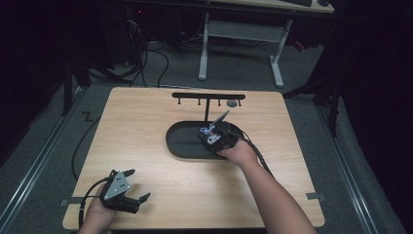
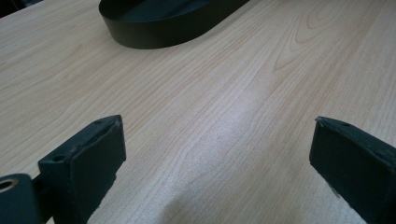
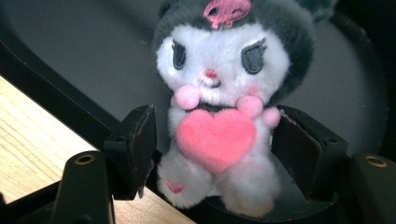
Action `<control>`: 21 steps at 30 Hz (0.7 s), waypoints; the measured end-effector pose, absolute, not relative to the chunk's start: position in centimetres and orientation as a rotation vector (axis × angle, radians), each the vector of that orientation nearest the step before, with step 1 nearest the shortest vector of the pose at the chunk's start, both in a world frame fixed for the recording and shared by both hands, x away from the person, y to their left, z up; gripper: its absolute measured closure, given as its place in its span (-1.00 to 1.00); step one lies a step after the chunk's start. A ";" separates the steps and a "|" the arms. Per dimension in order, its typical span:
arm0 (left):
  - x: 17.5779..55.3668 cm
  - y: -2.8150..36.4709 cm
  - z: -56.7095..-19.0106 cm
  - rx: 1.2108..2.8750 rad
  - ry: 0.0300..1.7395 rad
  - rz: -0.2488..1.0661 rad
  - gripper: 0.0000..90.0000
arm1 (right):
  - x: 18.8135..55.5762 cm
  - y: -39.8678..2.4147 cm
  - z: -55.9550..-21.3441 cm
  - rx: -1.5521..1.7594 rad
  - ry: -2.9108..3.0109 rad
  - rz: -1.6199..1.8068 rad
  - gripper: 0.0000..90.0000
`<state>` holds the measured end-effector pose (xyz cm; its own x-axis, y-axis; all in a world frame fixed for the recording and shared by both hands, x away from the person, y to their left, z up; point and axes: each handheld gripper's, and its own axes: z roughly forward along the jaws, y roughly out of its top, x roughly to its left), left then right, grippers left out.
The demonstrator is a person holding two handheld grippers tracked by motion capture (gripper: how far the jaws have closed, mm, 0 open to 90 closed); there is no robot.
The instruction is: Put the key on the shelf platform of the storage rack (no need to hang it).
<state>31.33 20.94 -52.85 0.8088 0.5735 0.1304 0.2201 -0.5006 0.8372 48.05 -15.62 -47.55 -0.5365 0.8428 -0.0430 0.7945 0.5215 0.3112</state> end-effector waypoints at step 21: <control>31.2 21.1 -52.9 2.095 0.591 0.499 -0.91 | 45.9 -16.7 -43.9 1.352 2.503 0.536 -0.31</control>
